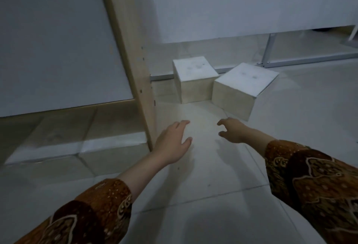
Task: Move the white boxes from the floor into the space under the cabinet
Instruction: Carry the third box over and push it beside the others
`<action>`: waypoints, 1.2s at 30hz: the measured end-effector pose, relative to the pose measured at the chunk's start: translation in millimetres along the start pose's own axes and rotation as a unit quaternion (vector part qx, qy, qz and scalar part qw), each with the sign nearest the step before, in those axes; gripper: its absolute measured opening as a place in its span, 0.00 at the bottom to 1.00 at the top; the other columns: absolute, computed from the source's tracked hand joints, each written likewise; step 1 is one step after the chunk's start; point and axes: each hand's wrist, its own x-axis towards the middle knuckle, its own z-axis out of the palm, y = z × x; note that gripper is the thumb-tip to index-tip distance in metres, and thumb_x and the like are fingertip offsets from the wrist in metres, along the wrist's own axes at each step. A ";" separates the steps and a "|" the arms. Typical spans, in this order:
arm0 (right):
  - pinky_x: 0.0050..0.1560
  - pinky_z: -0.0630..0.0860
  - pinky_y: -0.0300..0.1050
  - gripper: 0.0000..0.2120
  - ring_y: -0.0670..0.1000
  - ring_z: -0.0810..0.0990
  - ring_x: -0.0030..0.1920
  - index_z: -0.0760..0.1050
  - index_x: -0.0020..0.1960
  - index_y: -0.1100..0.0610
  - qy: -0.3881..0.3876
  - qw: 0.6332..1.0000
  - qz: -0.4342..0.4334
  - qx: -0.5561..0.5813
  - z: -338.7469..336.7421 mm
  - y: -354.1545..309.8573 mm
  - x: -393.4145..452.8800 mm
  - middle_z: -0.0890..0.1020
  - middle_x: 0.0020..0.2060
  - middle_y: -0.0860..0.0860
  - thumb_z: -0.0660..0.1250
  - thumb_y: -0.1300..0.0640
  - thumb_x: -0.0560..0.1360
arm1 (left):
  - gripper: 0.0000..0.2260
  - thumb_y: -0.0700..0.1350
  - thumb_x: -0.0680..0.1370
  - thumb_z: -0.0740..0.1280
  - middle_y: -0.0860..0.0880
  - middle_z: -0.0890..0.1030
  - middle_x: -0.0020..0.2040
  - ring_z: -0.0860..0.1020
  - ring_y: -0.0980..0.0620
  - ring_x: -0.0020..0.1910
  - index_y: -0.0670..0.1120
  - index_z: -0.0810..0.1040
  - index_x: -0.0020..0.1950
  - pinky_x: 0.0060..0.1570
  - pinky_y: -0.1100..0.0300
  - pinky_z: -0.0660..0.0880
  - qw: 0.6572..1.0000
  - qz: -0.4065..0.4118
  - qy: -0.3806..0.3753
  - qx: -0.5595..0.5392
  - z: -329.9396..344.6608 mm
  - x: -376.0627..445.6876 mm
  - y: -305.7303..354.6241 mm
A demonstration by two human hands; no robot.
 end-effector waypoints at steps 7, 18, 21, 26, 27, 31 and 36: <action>0.71 0.56 0.57 0.27 0.61 0.56 0.74 0.58 0.72 0.61 0.166 0.984 0.056 -0.043 -21.9 73.2 101.2 0.58 0.73 0.63 0.61 0.56 0.75 | 0.24 0.50 0.78 0.61 0.45 0.72 0.68 0.70 0.45 0.67 0.47 0.63 0.73 0.65 0.50 0.68 0.997 -0.069 0.017 -0.040 57.4 110.7 15.7; 0.45 0.71 0.55 0.16 0.65 0.75 0.48 0.75 0.49 0.69 0.343 0.931 0.099 -0.071 -4.0 110.3 151.4 0.76 0.46 0.65 0.63 0.76 0.62 | 0.18 0.50 0.77 0.63 0.44 0.77 0.63 0.75 0.47 0.63 0.46 0.71 0.66 0.64 0.48 0.69 0.984 -0.136 0.021 -0.114 103.3 175.5 22.1; 0.42 0.71 0.54 0.14 0.65 0.76 0.45 0.75 0.44 0.69 0.341 0.934 0.102 -0.030 -6.4 104.0 145.8 0.78 0.42 0.66 0.64 0.76 0.59 | 0.16 0.50 0.77 0.64 0.44 0.79 0.60 0.76 0.46 0.60 0.46 0.74 0.63 0.63 0.50 0.71 0.973 -0.158 0.025 -0.165 112.3 199.0 38.9; 0.28 0.71 0.45 0.16 0.60 0.76 0.31 0.74 0.34 0.64 0.346 0.937 0.036 -0.034 7.5 75.1 106.7 0.76 0.29 0.60 0.72 0.75 0.49 | 0.22 0.51 0.77 0.64 0.41 0.75 0.65 0.75 0.44 0.62 0.44 0.69 0.69 0.54 0.60 0.71 0.913 -0.258 0.012 -0.315 119.8 223.6 69.2; 0.29 0.70 0.45 0.15 0.60 0.77 0.32 0.74 0.36 0.64 0.332 0.943 0.014 -0.024 7.9 66.5 97.1 0.77 0.31 0.60 0.73 0.73 0.53 | 0.25 0.52 0.77 0.64 0.42 0.73 0.68 0.73 0.44 0.65 0.44 0.66 0.72 0.59 0.58 0.70 0.898 -0.277 0.003 -0.342 120.7 224.6 71.3; 0.39 0.65 0.45 0.08 0.59 0.77 0.47 0.70 0.54 0.63 0.273 0.959 -0.065 0.045 4.6 44.1 72.6 0.79 0.46 0.59 0.58 0.66 0.75 | 0.31 0.51 0.72 0.66 0.44 0.74 0.68 0.74 0.43 0.65 0.47 0.63 0.74 0.67 0.49 0.69 0.865 -0.288 -0.020 -0.411 123.9 218.6 66.2; 0.53 0.69 0.49 0.15 0.58 0.74 0.56 0.72 0.62 0.60 0.304 0.938 -0.038 0.162 -18.9 72.1 72.9 0.79 0.54 0.58 0.59 0.60 0.76 | 0.19 0.52 0.73 0.60 0.47 0.81 0.60 0.78 0.43 0.59 0.53 0.73 0.64 0.63 0.47 0.73 0.902 -0.249 -0.040 -0.350 132.3 217.7 49.9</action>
